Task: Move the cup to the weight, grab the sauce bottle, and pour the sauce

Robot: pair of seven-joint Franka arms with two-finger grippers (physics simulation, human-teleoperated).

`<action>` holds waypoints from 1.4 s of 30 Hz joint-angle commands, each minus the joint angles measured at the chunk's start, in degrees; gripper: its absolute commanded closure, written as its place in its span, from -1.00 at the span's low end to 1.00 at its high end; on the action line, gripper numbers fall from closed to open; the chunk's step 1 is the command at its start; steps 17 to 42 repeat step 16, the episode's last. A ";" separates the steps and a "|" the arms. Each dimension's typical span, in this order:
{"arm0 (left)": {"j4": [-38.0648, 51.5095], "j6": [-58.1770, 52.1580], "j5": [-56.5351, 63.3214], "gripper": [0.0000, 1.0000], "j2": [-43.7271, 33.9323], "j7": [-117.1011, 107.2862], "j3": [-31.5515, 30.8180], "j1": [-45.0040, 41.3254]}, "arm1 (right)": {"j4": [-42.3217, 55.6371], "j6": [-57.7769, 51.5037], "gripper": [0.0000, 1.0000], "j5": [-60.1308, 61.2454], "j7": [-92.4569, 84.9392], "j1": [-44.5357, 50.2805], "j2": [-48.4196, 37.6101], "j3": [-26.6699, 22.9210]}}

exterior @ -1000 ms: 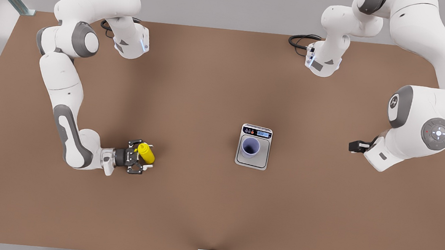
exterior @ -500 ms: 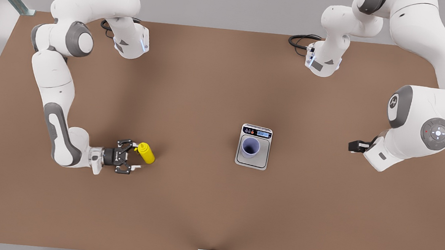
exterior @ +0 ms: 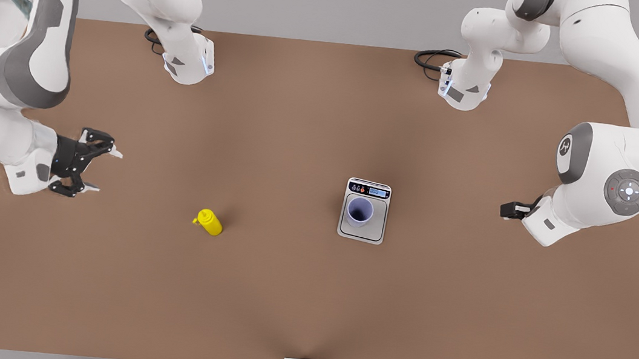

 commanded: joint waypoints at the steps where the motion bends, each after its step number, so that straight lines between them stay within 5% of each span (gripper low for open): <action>1: 0.00 0.00 0.01 -1.00 0.00 0.00 0.00 0.00 | 0.16 0.04 -1.00 -1.34 2.47 0.54 -0.08 0.01; 5: 0.00 -0.09 0.01 -1.00 0.00 0.00 0.00 0.00 | 1.57 -1.28 -1.00 -11.35 36.83 3.00 0.10 -0.95; 6: 0.00 -0.09 0.01 -1.00 0.00 0.00 0.00 0.00 | 0.61 -1.19 -1.00 -11.55 40.98 6.17 -0.77 -5.34; 8: 0.00 0.00 0.01 -1.00 0.00 0.00 0.00 0.00 | -10.12 4.53 -1.00 -10.05 39.93 5.47 -9.66 -5.62; 42: 0.09 0.00 0.09 -1.00 0.00 0.00 0.00 0.00 | -4.49 4.09 -1.00 -10.05 36.59 4.15 -5.88 -6.06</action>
